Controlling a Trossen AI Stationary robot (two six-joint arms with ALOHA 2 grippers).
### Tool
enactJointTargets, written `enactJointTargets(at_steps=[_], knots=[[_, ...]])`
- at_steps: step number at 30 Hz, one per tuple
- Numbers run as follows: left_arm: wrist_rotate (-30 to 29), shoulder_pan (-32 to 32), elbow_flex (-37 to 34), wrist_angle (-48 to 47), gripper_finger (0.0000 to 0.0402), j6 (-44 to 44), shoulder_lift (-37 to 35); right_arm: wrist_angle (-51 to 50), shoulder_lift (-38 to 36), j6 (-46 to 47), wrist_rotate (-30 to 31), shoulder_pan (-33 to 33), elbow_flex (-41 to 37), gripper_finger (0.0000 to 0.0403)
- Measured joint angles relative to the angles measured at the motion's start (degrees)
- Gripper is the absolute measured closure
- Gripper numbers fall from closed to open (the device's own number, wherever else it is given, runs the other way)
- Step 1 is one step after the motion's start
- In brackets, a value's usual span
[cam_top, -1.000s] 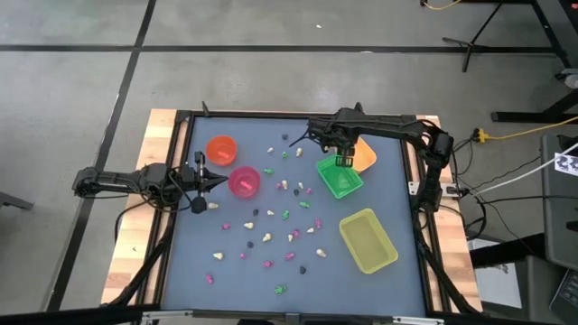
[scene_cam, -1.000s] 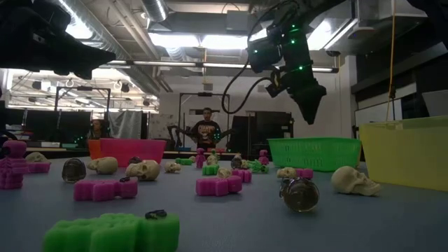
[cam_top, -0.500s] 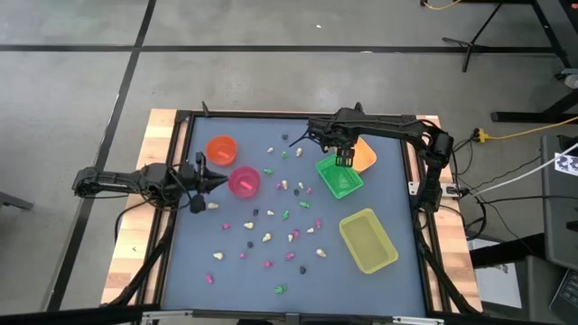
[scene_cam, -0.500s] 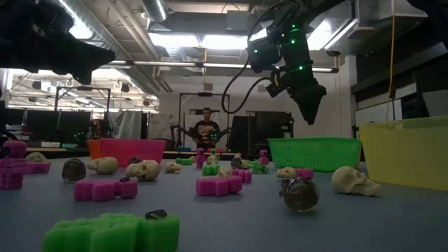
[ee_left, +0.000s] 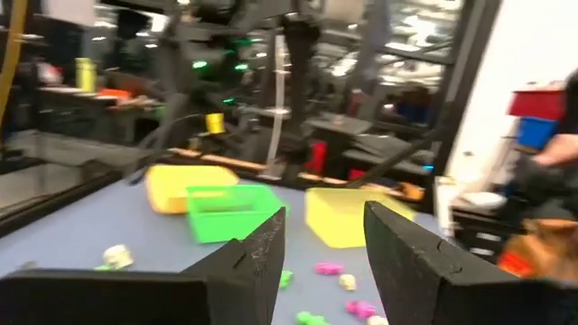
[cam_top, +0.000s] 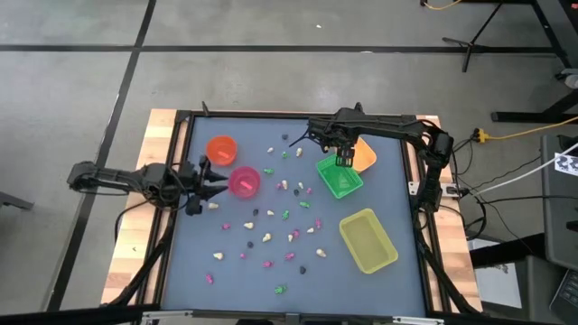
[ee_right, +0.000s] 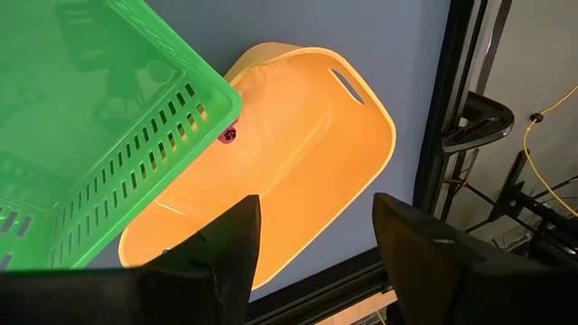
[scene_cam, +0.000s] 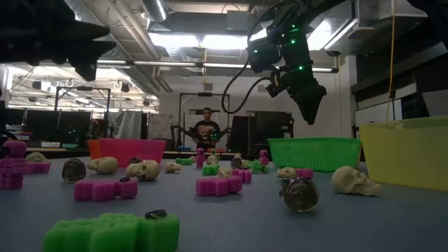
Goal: Sort Halloween decoration
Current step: Put the pink skeleton toy into the yellow bin
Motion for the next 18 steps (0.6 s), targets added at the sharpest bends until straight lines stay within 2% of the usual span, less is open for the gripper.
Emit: enactJointTargets(at_steps=[8, 18], knots=[[-0.26, -7.13, 0.58, 9.19, 0.0266, -0.54, 15.93, -0.97, 0.00, 0.02, 0.00, 0.00, 0.00, 0.0189], [-1.82, -16.41, 10.25, 10.24, 0.0266, 0.78, 38.66, -2.52, -0.02, 0.00, -0.17, 0.00, 0.00, 0.0189]])
